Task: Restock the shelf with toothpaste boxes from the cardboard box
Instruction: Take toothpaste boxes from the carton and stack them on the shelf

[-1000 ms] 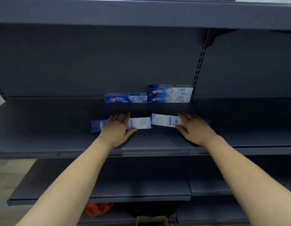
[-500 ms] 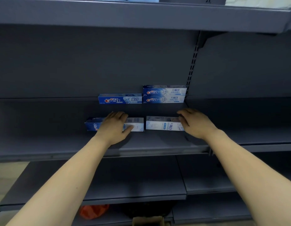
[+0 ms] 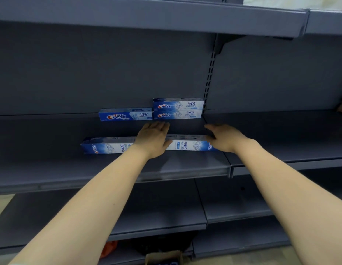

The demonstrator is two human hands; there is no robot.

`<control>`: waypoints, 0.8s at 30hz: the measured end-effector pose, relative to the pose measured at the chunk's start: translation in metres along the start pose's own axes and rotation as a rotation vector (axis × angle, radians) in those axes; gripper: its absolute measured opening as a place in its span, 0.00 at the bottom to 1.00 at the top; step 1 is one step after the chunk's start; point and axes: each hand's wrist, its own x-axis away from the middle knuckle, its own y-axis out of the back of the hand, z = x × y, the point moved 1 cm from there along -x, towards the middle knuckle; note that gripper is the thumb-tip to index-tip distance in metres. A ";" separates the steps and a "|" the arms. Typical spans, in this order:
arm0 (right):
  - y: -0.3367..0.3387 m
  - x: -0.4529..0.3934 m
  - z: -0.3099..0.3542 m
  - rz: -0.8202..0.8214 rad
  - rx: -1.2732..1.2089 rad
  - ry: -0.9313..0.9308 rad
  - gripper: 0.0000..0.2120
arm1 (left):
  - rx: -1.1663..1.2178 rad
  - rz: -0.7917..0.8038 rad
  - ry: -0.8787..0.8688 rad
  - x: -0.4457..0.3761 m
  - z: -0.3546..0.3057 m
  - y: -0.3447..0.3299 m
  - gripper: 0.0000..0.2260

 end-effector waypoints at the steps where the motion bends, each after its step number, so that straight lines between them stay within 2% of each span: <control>1: -0.003 0.001 0.002 0.000 0.008 0.020 0.25 | -0.018 0.009 0.000 0.000 -0.001 -0.001 0.27; 7: -0.013 0.003 0.009 -0.021 0.089 0.062 0.18 | -0.081 -0.062 -0.041 0.000 -0.009 -0.011 0.23; 11: -0.015 0.007 0.012 -0.120 0.159 0.050 0.20 | -0.060 -0.170 -0.059 0.004 -0.012 -0.015 0.19; 14: -0.019 0.011 0.010 -0.142 0.098 0.068 0.20 | -0.024 -0.192 -0.072 0.007 -0.014 -0.016 0.15; 19: -0.021 0.020 0.001 -0.192 -0.032 0.126 0.18 | -0.052 -0.210 -0.177 0.012 -0.014 -0.016 0.18; 22: -0.023 0.023 -0.003 -0.215 -0.093 0.141 0.13 | -0.002 -0.224 -0.189 0.012 -0.013 -0.016 0.19; 24: -0.022 0.023 -0.006 -0.204 -0.106 0.144 0.12 | 0.008 -0.203 -0.172 0.011 -0.013 -0.015 0.20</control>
